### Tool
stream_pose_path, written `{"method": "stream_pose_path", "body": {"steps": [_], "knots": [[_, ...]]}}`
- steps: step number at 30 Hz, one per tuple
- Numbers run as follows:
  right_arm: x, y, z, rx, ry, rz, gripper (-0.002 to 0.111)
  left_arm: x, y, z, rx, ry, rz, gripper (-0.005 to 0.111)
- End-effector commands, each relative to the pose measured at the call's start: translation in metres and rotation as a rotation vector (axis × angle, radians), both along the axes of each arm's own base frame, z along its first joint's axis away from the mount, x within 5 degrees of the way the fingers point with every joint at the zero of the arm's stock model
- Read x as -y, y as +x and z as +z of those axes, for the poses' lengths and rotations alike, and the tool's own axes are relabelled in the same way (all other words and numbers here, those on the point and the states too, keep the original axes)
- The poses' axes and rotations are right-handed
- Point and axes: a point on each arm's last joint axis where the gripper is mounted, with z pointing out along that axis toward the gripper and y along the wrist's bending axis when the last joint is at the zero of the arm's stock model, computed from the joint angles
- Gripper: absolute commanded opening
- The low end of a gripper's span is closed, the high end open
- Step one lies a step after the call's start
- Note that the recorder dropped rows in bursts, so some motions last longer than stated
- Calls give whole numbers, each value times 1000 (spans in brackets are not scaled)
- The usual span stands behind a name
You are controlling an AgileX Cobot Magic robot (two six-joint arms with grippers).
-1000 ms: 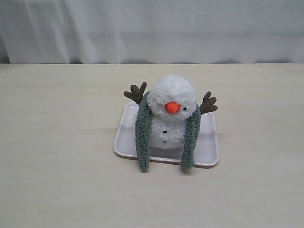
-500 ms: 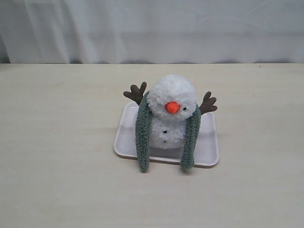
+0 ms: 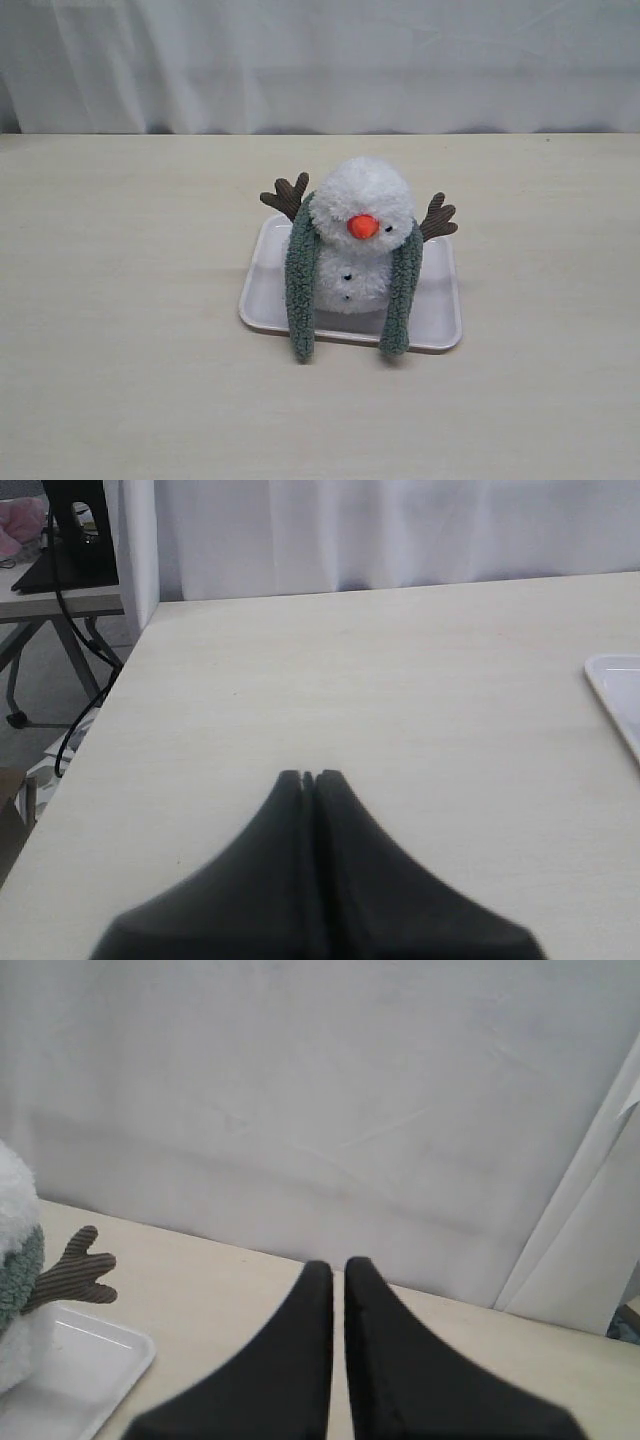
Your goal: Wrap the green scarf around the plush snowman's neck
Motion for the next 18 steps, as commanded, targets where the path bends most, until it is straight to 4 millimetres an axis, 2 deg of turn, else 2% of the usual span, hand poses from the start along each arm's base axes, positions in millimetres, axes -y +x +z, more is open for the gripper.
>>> {"method": "stream_pose_path", "body": {"steps": [1,13,18], "knots": [[0,0,-1,-6,42,5,4,0,0,0,8,-1,0,0],[0,0,-5,-47,43,6,4,0,0,0,8,-1,0,0],[-1,0,-14,-141,43,8,4,0,0,0,6,-1,0,0]]}}
